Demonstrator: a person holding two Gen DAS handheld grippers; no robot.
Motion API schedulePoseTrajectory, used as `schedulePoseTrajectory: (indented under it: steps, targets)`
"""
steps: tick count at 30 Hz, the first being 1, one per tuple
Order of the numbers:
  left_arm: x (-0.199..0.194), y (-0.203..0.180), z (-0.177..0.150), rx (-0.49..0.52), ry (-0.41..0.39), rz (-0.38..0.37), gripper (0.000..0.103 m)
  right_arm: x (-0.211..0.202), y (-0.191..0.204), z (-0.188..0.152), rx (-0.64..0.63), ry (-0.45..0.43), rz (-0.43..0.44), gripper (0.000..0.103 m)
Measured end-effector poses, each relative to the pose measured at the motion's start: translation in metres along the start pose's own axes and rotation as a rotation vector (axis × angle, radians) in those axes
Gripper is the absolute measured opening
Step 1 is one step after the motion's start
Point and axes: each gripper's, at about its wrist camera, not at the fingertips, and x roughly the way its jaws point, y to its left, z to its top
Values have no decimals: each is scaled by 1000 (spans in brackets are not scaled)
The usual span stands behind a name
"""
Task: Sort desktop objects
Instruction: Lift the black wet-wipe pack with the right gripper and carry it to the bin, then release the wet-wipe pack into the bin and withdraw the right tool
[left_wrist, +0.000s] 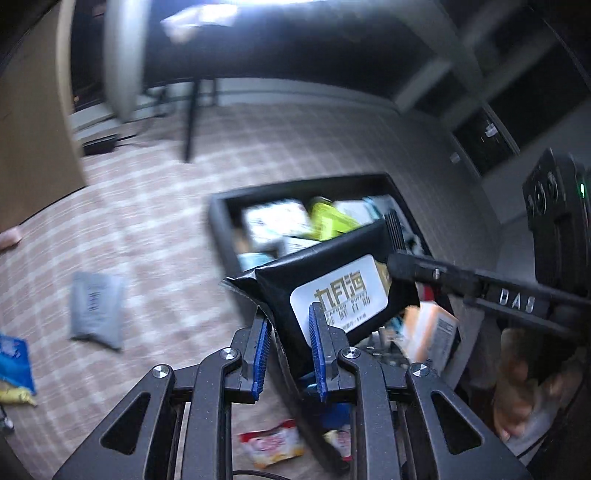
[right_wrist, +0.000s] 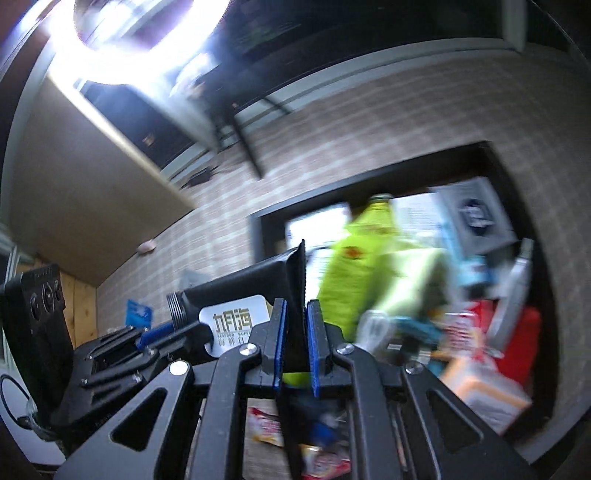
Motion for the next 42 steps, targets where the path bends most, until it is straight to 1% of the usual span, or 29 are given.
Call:
schedulePoseTrajectory:
  steps: [5, 7, 8, 9, 10, 11, 14, 18, 20, 25, 30, 36, 38, 42]
  targets:
    - [18, -46, -1, 83, 50, -31, 19, -23, -43, -1, 55, -33, -45, 12]
    - [24, -61, -4, 118, 78, -46, 28, -31, -54, -2, 77, -43, -63, 16]
    - [26, -66, -5, 132, 86, -51, 30, -35, -61, -2, 91, -52, -78, 20]
    - [27, -71, -6, 140, 85, -47, 34, -37, -65, -1, 101, -56, -89, 27]
    - [26, -75, -7, 152, 80, -44, 34, -41, -70, -1, 112, -64, -101, 40]
    - [25, -77, -8, 156, 78, -45, 34, -44, -73, -1, 121, -80, -108, 46]
    - [23, -75, -11, 154, 80, -39, 35, -49, -72, -2, 106, -91, -126, 47]
    - [14, -61, -15, 130, 69, -25, 35, -47, -60, -5, 70, -90, -134, 47]
    - [8, -49, -17, 111, 59, -10, 35, -45, -51, -6, 55, -85, -128, 48]
    - [-6, -7, -18, 33, 31, 33, 40, -29, -23, -2, 8, -65, -103, 51]
    - [-23, 46, -23, -62, 6, 95, 45, -8, 10, 2, -55, -32, -75, 53]
    - [-48, 114, -37, -186, -19, 166, 45, 19, 54, 2, -150, 8, -47, 54]
    - [-56, 138, -43, -243, -29, 187, 45, 29, 72, 1, -195, 22, -45, 54]
    - [-74, 189, -62, -343, -41, 233, 45, 48, 98, -2, -237, 55, -35, 54]
